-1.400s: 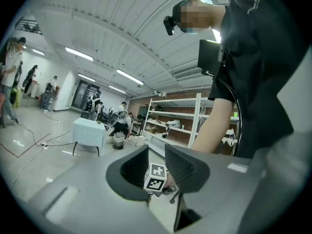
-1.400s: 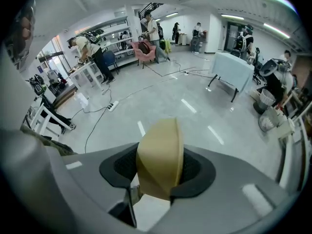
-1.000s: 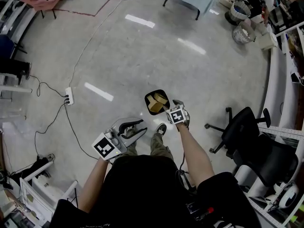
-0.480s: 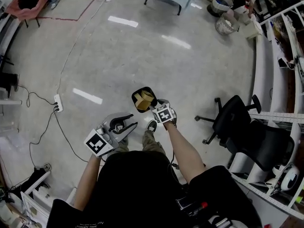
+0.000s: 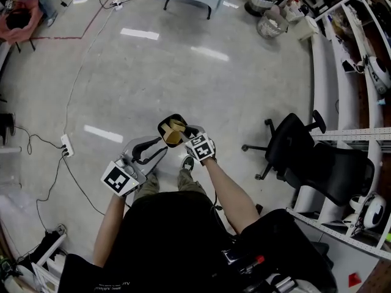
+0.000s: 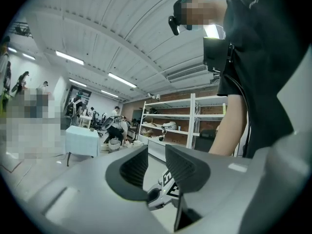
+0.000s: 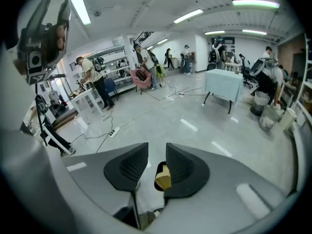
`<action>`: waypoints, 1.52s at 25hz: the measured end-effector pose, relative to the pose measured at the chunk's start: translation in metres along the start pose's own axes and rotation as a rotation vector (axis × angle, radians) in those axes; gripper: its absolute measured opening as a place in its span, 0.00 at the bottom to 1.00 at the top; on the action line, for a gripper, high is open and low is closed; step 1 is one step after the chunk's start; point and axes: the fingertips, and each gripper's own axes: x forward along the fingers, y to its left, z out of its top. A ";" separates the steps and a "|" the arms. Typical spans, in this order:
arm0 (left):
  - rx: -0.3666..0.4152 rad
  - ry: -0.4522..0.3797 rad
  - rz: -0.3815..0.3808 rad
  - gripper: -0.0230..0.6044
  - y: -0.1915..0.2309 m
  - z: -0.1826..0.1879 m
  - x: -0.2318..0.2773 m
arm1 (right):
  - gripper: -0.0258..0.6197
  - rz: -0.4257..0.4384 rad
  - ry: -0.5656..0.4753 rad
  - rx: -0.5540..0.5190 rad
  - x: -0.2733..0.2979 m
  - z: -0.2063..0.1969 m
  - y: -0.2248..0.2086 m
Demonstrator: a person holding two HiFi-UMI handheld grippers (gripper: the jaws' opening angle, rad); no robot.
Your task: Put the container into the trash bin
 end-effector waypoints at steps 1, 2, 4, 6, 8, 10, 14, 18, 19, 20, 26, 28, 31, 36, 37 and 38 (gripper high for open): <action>0.014 -0.004 -0.001 0.22 0.001 0.002 0.003 | 0.23 -0.005 -0.039 -0.002 -0.004 0.011 -0.001; 0.029 -0.013 0.001 0.21 0.004 0.005 0.006 | 0.21 -0.012 -0.081 -0.008 -0.011 0.022 -0.002; 0.060 -0.049 0.019 0.21 0.012 0.009 0.011 | 0.16 -0.040 -0.166 -0.021 -0.029 0.047 -0.010; 0.079 -0.058 0.036 0.20 0.018 0.014 0.013 | 0.13 -0.082 -0.247 -0.031 -0.056 0.071 -0.018; 0.090 -0.033 0.043 0.20 0.021 0.020 0.013 | 0.11 -0.132 -0.336 -0.033 -0.085 0.095 -0.023; 0.104 -0.028 0.059 0.19 0.027 0.025 0.011 | 0.10 -0.186 -0.426 -0.044 -0.116 0.119 -0.024; 0.156 -0.064 0.108 0.19 0.044 0.042 0.012 | 0.09 -0.266 -0.603 -0.064 -0.178 0.164 -0.015; 0.248 -0.110 0.151 0.18 0.050 0.060 0.018 | 0.09 -0.311 -0.729 -0.096 -0.232 0.196 0.002; 0.260 -0.116 0.162 0.18 0.050 0.062 0.021 | 0.09 -0.320 -0.747 -0.104 -0.242 0.200 0.005; 0.266 -0.117 0.173 0.16 0.049 0.063 0.023 | 0.09 -0.327 -0.763 -0.107 -0.251 0.202 0.008; 0.228 -0.129 0.190 0.14 0.040 0.055 0.032 | 0.06 -0.336 -0.747 -0.063 -0.251 0.185 0.017; 0.216 -0.118 0.186 0.13 0.037 0.048 0.032 | 0.06 -0.329 -0.720 -0.047 -0.240 0.173 0.020; 0.200 -0.101 0.186 0.10 0.037 0.039 0.030 | 0.06 -0.310 -0.689 -0.045 -0.227 0.160 0.026; 0.157 -0.073 0.183 0.05 0.035 0.019 0.025 | 0.06 -0.238 -0.640 -0.090 -0.212 0.140 0.051; 0.154 -0.069 0.183 0.04 0.036 0.017 0.024 | 0.06 -0.227 -0.625 -0.100 -0.210 0.138 0.056; 0.150 -0.065 0.185 0.04 0.037 0.015 0.024 | 0.06 -0.218 -0.610 -0.105 -0.209 0.136 0.059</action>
